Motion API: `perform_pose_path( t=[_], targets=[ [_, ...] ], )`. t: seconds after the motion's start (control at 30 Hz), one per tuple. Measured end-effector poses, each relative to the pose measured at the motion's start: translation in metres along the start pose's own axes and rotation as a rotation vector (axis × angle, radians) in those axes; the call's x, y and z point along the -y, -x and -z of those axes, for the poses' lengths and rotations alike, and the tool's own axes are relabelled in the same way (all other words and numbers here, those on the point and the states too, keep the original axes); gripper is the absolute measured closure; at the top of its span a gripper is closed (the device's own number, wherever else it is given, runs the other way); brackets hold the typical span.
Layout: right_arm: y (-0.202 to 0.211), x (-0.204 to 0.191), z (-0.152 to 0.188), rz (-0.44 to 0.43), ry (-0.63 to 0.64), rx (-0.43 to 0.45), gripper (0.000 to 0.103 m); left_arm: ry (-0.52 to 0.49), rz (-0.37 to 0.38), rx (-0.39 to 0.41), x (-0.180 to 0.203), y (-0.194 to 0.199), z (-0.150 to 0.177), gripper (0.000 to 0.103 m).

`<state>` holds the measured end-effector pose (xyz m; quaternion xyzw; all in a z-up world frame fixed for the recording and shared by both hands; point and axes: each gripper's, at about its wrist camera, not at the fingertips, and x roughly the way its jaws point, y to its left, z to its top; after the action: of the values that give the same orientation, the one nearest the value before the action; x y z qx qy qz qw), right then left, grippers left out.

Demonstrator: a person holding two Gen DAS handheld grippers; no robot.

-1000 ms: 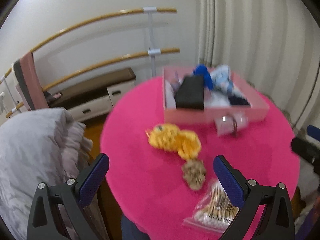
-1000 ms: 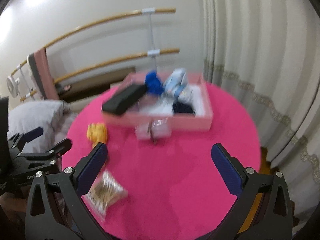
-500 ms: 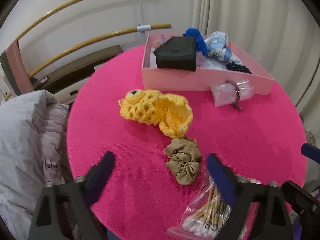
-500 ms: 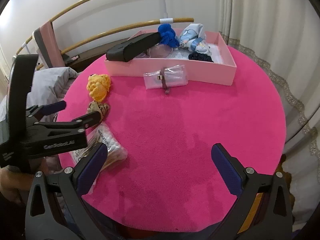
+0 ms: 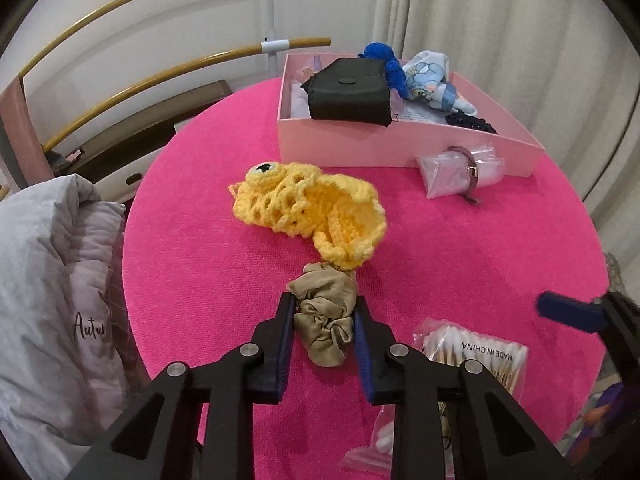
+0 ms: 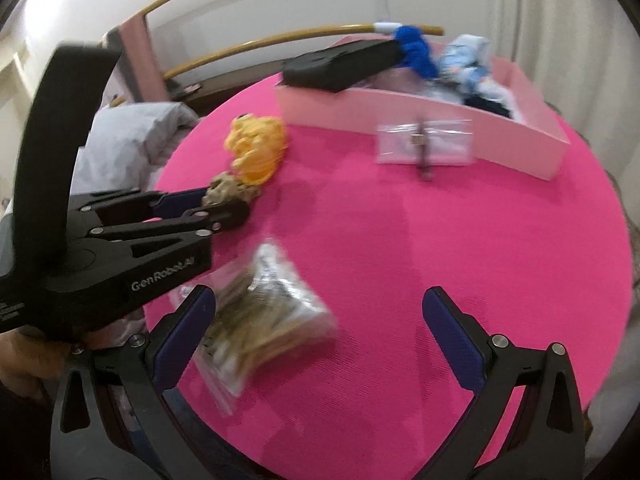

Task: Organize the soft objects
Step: 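Grasp the brown satin scrunchie with the left tool while the right tool grasps the cotton-swab bag, then carry the brown scrunchie and cotton-swab bag over the pink box with both tools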

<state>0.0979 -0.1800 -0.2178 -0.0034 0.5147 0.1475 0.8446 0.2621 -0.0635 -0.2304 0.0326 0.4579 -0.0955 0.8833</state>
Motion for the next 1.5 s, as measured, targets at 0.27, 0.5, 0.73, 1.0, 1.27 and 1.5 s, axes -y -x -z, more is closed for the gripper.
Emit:
perform_pose_path(
  t=[0.27,0.5,0.73,1.0,1.27,1.5],
  targets=[
    [-0.003,-0.011,0.000,-0.064,0.047,0.002,0.056,-0.009,0.008,-0.002,0.001,0.012,0.006,0.079],
    [0.008,0.014,-0.001,-0.022,-0.019,0.029,0.069,-0.018,0.013,-0.004,0.005,0.015,0.007,0.080],
    [0.010,0.028,-0.002,-0.011,-0.058,0.018,0.059,-0.033,0.019,-0.007,0.013,0.017,0.010,0.080],
    [0.005,0.018,0.004,-0.026,-0.043,0.000,0.057,-0.047,0.026,-0.017,0.017,0.017,0.016,0.080],
    [0.020,0.027,0.002,-0.010,-0.067,0.048,0.073,-0.051,0.046,0.002,0.019,0.029,0.013,0.082],
    [0.037,0.043,0.000,0.020,-0.109,0.088,0.074,-0.065,0.058,0.019,0.025,0.040,0.011,0.082]
  ],
)
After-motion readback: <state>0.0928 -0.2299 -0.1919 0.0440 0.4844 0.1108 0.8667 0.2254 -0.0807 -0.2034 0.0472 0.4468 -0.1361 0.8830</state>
